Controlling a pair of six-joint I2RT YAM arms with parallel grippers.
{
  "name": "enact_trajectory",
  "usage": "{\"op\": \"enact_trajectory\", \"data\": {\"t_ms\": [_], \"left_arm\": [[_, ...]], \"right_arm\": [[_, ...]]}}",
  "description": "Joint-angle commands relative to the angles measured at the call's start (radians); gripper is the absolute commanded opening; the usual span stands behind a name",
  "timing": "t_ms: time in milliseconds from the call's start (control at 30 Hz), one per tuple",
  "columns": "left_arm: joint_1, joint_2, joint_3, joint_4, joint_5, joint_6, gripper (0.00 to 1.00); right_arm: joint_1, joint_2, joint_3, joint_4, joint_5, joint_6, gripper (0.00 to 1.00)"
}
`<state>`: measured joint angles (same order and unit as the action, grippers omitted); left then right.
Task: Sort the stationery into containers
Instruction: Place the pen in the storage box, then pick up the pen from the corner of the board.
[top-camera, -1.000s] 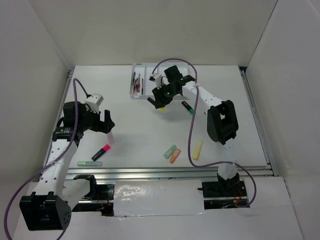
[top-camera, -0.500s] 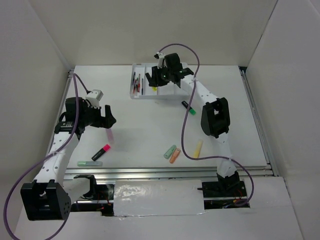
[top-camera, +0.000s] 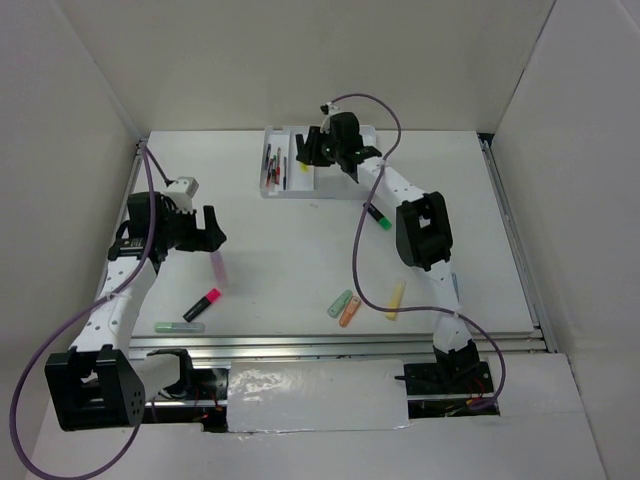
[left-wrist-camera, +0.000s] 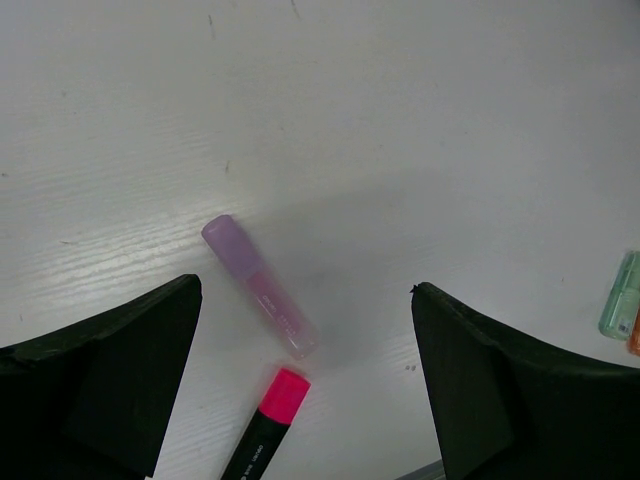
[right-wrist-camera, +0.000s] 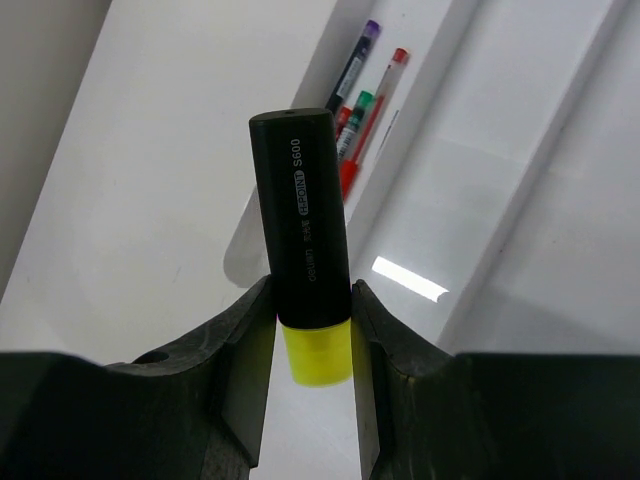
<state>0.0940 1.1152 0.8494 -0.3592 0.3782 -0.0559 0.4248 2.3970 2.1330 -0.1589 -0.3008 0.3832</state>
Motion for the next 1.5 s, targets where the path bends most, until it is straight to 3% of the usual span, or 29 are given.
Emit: {"op": "enact_trajectory", "data": {"t_ms": [0, 67, 100, 167, 200, 267, 367, 400, 500, 600, 733, 900, 1067, 1267, 1467], "left_arm": [[0.018, -0.020, 0.030, 0.011, -0.010, 0.008, 0.99], [0.024, -0.020, 0.033, 0.005, -0.015, 0.011, 0.99], [0.026, -0.022, 0.034, 0.005, -0.015, 0.010, 0.99], [0.029, -0.020, 0.037, -0.001, -0.018, 0.010, 0.99], [0.029, -0.018, 0.039, -0.004, -0.018, 0.011, 0.99], [0.032, -0.020, 0.040, -0.007, -0.030, 0.010, 0.99], [0.035, -0.023, 0.042, -0.017, -0.042, 0.010, 0.99], [0.036, -0.022, 0.043, -0.021, -0.047, 0.013, 0.99], [0.049, -0.011, 0.071, -0.075, -0.055, 0.044, 0.99], [0.073, -0.002, 0.111, -0.165, -0.019, 0.168, 0.99], [0.095, -0.028, 0.108, -0.328, 0.050, 0.470, 0.97], [0.095, -0.017, 0.056, -0.509, 0.008, 0.669, 0.94], [0.067, 0.044, 0.013, -0.534, -0.048, 0.709, 0.91], [0.023, 0.087, -0.024, -0.505, -0.104, 0.694, 0.90], [-0.072, 0.153, -0.075, -0.410, -0.189, 0.637, 0.86]], "right_arm": [[0.006, 0.050, 0.005, 0.093, 0.035, 0.032, 0.02], [0.008, 0.054, 0.018, 0.097, 0.048, 0.046, 0.04], [0.009, 0.050, 0.010, 0.111, 0.058, 0.054, 0.13], [0.014, 0.056, 0.025, 0.108, 0.068, 0.056, 0.20], [0.012, 0.056, 0.025, 0.110, 0.069, 0.054, 0.30], [0.014, 0.053, 0.019, 0.111, 0.069, 0.054, 0.36], [0.015, 0.047, 0.004, 0.124, 0.062, 0.049, 0.62], [0.015, 0.041, -0.002, 0.130, 0.055, 0.046, 0.75], [0.017, 0.027, -0.016, 0.131, 0.049, 0.034, 0.84], [0.016, -0.005, -0.033, 0.125, 0.023, 0.019, 0.85], [0.002, -0.100, -0.080, 0.069, -0.040, -0.012, 0.82], [-0.052, -0.288, -0.224, 0.010, -0.149, -0.026, 0.76], [-0.115, -0.433, -0.345, -0.152, -0.195, -0.081, 0.71], [-0.187, -0.605, -0.556, -0.177, -0.219, -0.115, 0.71], [-0.233, -0.697, -0.662, -0.228, -0.248, -0.136, 0.70]]}}
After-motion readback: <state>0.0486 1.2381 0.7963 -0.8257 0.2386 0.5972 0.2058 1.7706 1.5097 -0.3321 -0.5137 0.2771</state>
